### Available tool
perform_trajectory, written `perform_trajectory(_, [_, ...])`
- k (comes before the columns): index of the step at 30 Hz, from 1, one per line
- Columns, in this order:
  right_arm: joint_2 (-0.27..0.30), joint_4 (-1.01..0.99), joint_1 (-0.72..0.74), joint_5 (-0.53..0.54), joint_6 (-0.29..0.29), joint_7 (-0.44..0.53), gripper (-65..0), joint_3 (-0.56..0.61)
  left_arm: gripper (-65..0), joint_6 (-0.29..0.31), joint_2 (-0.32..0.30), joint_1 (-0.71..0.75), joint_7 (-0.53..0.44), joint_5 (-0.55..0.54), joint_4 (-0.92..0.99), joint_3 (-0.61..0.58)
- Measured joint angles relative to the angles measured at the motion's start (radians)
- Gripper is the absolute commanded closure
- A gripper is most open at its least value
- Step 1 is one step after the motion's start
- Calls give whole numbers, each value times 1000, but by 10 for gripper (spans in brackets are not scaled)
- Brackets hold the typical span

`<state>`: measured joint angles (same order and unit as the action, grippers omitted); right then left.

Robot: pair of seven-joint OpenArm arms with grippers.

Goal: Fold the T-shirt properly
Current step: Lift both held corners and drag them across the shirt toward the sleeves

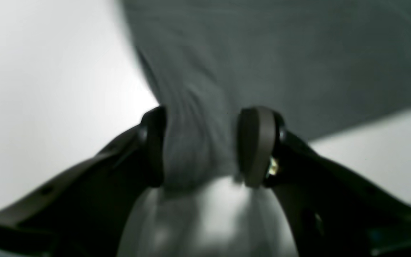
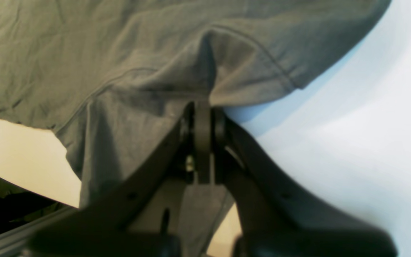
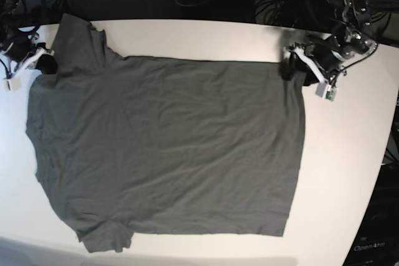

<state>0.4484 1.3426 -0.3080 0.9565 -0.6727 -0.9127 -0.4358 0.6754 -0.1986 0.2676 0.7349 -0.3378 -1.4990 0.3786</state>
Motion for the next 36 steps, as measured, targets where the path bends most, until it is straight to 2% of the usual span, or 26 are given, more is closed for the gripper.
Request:
perform_trajectory(9, [0,0,0,0,0,0,-7,0,-302,8,1,-2,6,-4,0,6])
perform_trajectory(17, [0,0,0,0,0,-1,-7,0,-10,29,24,4,44,-22,13,110])
perform_trajectory(25, [0,0,-3,0,0,-1,-7,0,-19,40,32,7,61,-30,14,160])
perform_trajectory(36, [1,1,-5,0,0,0,-7,22,-19,39,32,10,76,-16,-6,164])
